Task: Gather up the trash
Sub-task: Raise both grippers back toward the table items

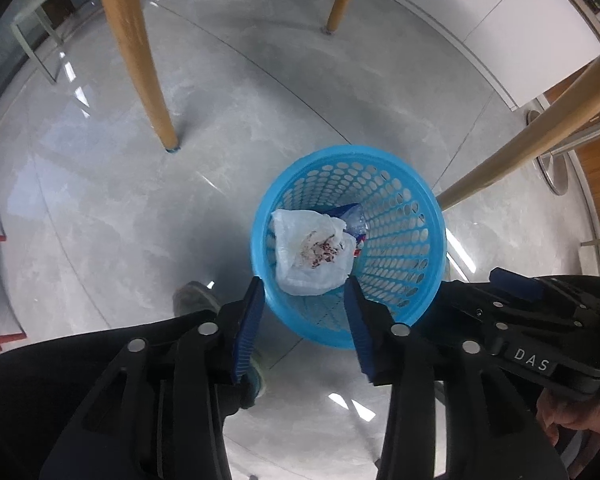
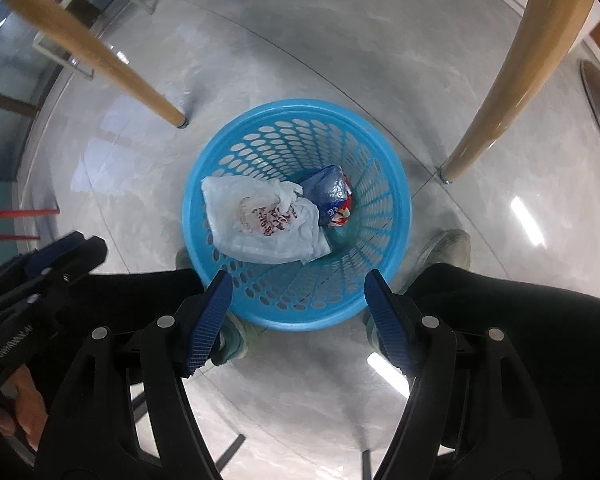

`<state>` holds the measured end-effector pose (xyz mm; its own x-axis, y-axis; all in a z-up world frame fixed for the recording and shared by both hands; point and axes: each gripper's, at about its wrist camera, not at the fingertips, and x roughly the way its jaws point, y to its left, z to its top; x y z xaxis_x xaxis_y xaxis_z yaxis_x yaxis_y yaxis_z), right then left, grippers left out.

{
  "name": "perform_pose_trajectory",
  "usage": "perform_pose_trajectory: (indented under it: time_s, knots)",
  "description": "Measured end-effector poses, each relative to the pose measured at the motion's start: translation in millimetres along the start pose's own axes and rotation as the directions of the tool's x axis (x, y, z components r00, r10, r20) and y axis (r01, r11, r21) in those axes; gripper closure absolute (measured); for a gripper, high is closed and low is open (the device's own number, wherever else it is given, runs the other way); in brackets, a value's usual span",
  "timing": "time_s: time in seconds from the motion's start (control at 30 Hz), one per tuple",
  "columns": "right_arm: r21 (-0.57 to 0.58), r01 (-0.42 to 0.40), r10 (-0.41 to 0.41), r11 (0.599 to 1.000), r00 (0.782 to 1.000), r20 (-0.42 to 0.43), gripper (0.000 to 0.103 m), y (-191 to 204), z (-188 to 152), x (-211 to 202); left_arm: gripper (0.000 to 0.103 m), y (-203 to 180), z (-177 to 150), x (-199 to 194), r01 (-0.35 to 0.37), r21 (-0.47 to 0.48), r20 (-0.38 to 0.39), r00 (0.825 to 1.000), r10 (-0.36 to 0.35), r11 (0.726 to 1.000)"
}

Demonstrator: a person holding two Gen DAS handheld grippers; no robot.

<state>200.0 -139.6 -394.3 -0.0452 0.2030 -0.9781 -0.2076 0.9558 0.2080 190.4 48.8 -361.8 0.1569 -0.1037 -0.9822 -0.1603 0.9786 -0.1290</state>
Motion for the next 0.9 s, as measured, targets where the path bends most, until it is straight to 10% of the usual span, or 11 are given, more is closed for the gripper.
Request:
perform_pose_trajectory:
  time_s: [0.63, 0.9]
  knots:
    - [-0.178, -0.022, 0.051, 0.984, 0.986, 0.161, 0.023, 33, -67, -113, 0.032, 14, -68, -117, 0.065, -0.016, 0.212, 0.975, -0.060, 0.998]
    - [-0.250, -0.015, 0.088, 0.968, 0.956, 0.281, 0.014, 41, -101, -184, 0.017, 16, -95, -187, 0.078, 0.026, 0.354, 0.932, -0.082, 0.997]
